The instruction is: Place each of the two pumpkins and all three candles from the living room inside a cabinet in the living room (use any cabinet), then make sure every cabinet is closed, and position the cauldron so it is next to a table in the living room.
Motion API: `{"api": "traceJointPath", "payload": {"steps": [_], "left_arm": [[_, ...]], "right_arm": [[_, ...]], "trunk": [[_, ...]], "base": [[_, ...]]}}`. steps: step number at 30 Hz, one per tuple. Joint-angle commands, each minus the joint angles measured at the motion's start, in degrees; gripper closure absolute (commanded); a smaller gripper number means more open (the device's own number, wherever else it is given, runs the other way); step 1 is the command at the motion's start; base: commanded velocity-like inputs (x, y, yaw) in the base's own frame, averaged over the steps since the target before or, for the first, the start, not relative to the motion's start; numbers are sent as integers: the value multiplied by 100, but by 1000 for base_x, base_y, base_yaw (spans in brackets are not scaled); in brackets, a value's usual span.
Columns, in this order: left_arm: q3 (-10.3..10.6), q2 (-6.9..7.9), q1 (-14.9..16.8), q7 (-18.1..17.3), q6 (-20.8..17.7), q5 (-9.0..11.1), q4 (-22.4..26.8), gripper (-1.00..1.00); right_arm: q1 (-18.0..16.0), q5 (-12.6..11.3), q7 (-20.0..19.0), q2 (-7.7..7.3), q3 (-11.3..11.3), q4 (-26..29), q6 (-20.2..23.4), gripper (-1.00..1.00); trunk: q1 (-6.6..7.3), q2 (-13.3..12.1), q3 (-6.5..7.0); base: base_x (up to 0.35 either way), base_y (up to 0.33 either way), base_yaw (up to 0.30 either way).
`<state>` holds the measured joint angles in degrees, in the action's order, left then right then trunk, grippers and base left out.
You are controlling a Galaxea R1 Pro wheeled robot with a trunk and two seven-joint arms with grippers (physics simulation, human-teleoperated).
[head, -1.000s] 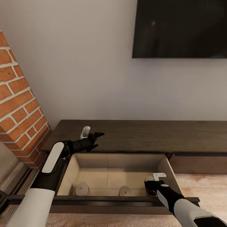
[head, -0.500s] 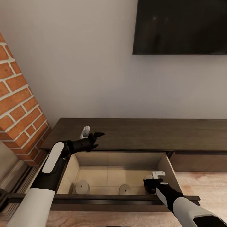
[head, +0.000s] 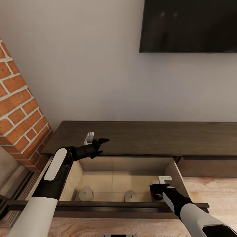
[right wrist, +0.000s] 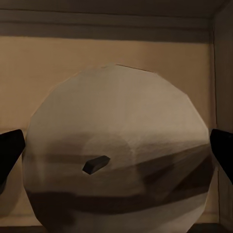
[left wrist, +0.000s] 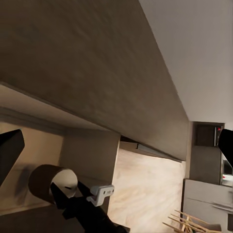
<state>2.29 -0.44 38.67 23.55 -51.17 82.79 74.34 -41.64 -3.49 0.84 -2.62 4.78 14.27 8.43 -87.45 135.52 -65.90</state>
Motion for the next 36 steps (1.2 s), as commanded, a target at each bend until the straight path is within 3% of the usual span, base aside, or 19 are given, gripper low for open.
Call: {"api": "traceJointPath", "payload": {"steps": [1,27,36], "left_arm": [[0,0,0,0,0,1,-1,-100],[-1,0,0,0,-1,7,2,-100],[-4,0,0,-1,2,9,1,-100]], "right_arm": [[-1,-2,4,-4,-1,3,0,100],[-2,-30,100,6,6,-99,-23,100],[-2,-29,101,7,9,-100,-17,100]], "trunk": [[0,0,-9],[0,0,-62],[0,0,-62]], "base": [[0,0,0],[1,0,0],[169,0,0]]}}
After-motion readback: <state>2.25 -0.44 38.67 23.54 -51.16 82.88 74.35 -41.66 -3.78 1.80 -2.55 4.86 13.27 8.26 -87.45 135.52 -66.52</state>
